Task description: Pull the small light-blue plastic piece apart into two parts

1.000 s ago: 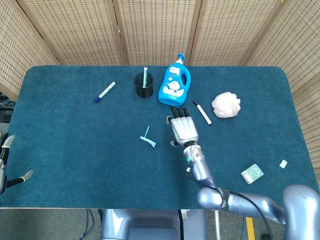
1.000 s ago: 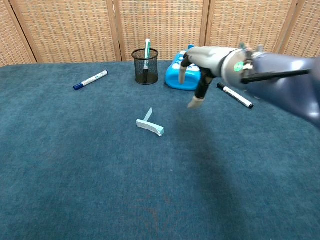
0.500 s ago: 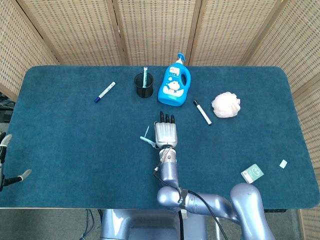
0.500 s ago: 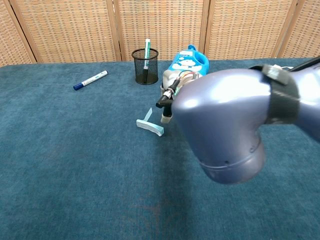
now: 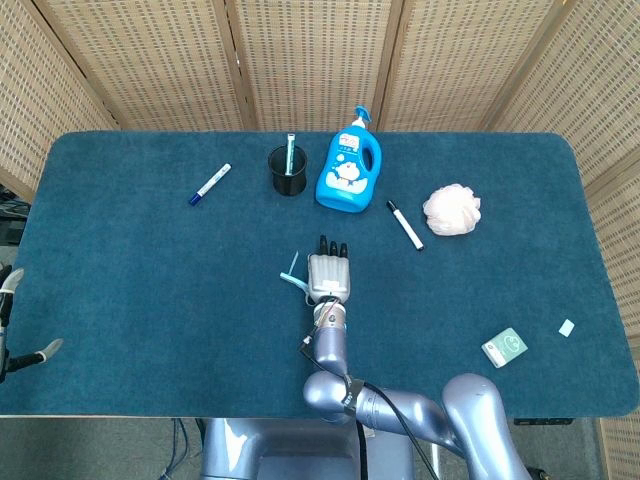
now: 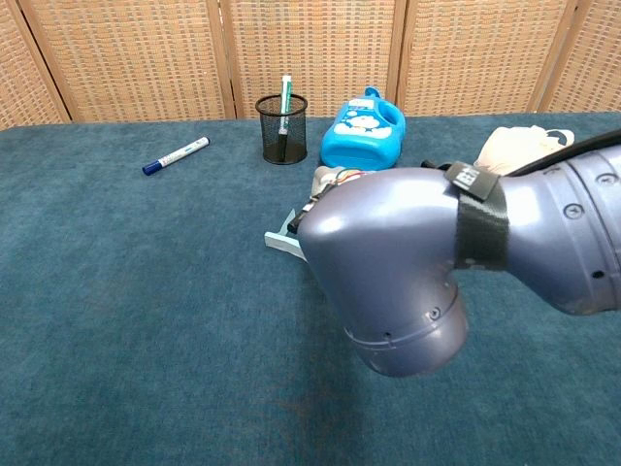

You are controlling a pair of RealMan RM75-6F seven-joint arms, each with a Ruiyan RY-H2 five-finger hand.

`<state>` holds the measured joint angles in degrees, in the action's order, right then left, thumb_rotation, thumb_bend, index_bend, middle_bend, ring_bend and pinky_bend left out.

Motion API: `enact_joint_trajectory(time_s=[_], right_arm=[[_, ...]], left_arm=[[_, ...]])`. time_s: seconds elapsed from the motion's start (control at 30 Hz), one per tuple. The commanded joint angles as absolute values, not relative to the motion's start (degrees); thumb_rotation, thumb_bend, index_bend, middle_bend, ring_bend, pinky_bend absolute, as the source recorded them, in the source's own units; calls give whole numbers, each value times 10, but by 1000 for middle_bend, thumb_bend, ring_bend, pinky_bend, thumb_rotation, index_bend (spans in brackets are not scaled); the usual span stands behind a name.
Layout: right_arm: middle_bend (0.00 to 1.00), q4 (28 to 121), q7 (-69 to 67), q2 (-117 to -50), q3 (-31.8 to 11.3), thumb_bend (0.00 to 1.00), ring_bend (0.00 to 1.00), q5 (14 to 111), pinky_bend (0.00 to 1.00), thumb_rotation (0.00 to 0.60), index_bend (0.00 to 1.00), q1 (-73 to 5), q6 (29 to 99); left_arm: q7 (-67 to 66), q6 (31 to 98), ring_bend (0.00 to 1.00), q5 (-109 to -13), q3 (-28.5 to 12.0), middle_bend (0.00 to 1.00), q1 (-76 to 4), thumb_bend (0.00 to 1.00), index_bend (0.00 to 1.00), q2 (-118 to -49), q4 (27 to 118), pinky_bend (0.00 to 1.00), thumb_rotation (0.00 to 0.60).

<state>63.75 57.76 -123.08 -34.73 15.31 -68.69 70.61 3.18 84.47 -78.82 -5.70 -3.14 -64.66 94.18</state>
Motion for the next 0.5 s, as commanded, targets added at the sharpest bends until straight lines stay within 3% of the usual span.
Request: enact_joint_trajectory(time_s=[0.03,0.5], right_arm=[[0,628,573,-1237,-351,260,0,158,0,600,411,-691,705],[0,561,558,-1276,-377,260,0,168,0,600,430,-715,687]], left_arm=[[32,843,0,-788,-57,0,-32,0,0,-647,941,0,600],[37,839,0,-784,-57,0,-34,0,0,-646,938,0,600]])
